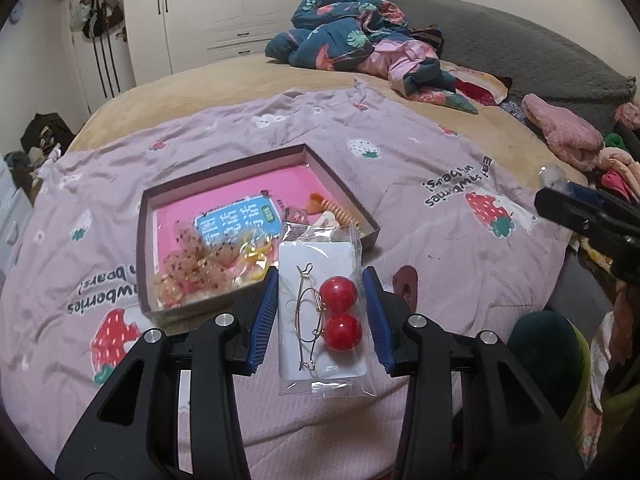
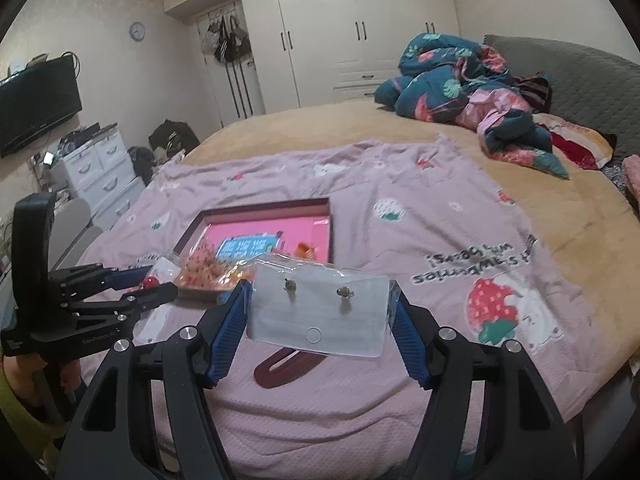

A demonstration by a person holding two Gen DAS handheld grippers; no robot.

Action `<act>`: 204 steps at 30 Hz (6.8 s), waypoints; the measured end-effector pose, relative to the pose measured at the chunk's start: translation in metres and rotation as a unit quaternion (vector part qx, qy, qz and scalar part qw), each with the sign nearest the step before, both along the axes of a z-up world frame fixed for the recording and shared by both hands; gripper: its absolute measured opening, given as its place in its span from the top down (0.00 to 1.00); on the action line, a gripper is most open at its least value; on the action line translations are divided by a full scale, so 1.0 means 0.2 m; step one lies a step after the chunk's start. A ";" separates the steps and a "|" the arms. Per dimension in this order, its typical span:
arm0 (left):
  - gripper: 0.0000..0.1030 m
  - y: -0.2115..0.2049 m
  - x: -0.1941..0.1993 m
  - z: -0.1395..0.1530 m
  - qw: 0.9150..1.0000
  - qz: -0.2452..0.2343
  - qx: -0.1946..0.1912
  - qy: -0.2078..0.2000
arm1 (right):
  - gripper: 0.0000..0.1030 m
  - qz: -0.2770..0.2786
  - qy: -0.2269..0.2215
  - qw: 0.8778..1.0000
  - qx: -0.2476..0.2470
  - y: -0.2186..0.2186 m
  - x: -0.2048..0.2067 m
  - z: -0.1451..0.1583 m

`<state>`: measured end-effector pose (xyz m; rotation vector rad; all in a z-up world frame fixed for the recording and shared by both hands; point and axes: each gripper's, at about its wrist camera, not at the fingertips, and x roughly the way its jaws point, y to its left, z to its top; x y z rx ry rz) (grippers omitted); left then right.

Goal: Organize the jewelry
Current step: 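Carry the red-ball card into the box with the left gripper while the right drops the stud card there, then grasp the small blue box with the left gripper while the right grasps the maroon hair clip, then lower the blue box into the box with the left gripper while the right drops the maroon clip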

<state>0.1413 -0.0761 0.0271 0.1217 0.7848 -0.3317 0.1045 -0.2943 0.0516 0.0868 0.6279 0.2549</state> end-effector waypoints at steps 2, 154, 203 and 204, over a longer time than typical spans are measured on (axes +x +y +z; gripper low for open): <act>0.67 -0.02 0.02 0.01 1.000 -0.004 0.002 -0.003 | 0.36 -0.007 -0.004 1.000 0.002 -0.03 0.01 0.02; 0.72 0.59 0.59 -0.13 0.992 0.127 0.004 0.019 | 0.73 0.141 0.084 0.986 -0.005 0.75 0.84 -0.26; 0.46 0.45 0.62 -0.16 0.993 0.108 -0.005 0.039 | 0.48 0.105 0.118 0.987 -0.007 0.60 0.64 -0.40; 0.44 0.44 0.61 -0.14 0.993 0.108 -0.005 0.036 | 0.43 0.102 0.114 0.988 -0.007 0.58 0.62 -0.38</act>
